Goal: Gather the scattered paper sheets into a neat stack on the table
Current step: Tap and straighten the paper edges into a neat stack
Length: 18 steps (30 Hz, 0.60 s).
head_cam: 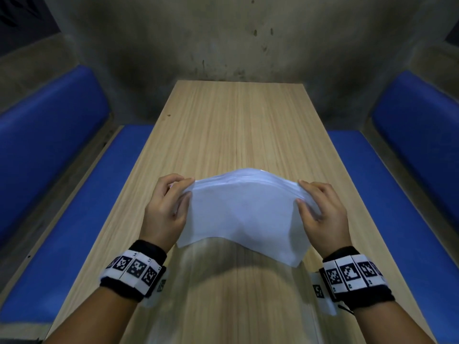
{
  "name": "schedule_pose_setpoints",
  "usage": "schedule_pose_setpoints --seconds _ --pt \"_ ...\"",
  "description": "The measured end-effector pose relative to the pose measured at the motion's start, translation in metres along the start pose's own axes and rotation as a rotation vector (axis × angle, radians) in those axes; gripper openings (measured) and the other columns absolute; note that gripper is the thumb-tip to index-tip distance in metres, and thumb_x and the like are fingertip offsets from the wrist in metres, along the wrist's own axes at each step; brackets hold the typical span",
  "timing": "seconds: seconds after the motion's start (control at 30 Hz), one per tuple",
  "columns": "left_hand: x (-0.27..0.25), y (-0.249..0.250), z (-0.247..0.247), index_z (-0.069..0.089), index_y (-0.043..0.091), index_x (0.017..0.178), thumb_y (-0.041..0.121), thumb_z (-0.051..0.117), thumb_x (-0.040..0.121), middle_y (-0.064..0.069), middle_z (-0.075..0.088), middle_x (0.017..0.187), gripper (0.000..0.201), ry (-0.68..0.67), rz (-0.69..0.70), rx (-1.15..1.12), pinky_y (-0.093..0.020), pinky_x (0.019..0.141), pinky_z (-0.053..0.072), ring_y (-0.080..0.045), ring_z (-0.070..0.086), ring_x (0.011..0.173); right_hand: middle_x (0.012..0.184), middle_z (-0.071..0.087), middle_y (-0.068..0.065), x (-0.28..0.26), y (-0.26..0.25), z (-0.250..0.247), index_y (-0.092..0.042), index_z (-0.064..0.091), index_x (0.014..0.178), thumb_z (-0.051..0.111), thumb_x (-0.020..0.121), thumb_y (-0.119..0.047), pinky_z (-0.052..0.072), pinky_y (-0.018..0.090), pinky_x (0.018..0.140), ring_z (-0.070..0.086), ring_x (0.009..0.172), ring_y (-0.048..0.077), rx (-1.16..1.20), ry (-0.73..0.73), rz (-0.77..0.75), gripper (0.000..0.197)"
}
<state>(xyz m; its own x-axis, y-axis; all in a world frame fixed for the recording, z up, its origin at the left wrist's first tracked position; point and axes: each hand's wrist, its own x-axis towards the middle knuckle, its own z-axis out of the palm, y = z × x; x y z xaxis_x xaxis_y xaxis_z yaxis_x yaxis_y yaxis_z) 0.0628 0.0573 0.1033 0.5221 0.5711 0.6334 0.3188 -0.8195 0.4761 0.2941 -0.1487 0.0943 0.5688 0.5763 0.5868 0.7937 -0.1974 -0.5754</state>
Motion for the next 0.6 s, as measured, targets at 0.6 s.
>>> schedule_pose_setpoints --seconds 0.6 --pt "-0.026 -0.031 0.034 0.063 0.019 0.101 0.009 0.063 0.088 0.006 0.074 0.087 0.016 -0.130 -0.762 -0.667 -0.023 0.071 0.057 -0.032 0.069 0.102 0.090 0.066 -0.005 -0.029 0.020 0.026 -0.013 0.057 0.107 0.057 0.090 -0.003 0.051 0.033 0.079 0.069 0.085 0.009 0.623 0.008 0.784 0.020"
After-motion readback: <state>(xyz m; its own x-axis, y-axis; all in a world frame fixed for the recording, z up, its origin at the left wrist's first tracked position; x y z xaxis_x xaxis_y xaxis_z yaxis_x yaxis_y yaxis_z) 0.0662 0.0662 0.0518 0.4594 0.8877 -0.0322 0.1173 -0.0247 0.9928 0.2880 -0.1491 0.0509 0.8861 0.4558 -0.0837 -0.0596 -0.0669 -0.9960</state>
